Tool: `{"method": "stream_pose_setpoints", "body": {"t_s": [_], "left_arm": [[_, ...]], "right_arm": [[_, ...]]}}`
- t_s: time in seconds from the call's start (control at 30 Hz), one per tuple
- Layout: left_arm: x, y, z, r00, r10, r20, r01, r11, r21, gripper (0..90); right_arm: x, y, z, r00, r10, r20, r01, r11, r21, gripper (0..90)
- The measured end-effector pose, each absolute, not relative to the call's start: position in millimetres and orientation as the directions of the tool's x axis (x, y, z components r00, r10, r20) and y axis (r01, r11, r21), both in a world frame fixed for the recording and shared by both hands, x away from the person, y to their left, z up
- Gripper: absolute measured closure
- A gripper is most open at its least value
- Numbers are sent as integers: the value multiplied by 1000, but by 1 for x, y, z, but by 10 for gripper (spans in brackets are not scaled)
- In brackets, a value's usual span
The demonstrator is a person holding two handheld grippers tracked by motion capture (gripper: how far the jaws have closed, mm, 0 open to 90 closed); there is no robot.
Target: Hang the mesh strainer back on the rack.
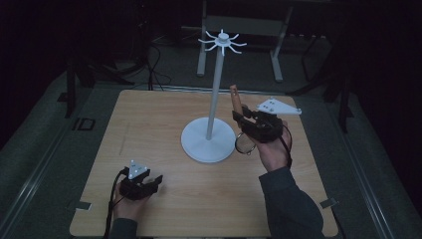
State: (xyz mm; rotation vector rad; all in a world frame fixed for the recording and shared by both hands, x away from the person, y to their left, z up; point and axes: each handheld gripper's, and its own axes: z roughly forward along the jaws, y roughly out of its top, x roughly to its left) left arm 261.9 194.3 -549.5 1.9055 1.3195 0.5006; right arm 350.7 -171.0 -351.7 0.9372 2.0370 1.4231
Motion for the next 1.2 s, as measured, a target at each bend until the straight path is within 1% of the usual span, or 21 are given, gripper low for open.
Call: {"method": "stream_pose_setpoints", "body": {"t_s": [0.6, 1.2], "left_arm": [[262, 194, -550, 394, 914, -93, 622, -191, 760, 441], [262, 195, -550, 393, 915, -95, 622, -188, 760, 441]], "right_arm": [[353, -179, -332, -647, 762, 37, 233, 152, 960, 681], [356, -182, -313, -648, 760, 46, 207, 117, 971, 681]]}}
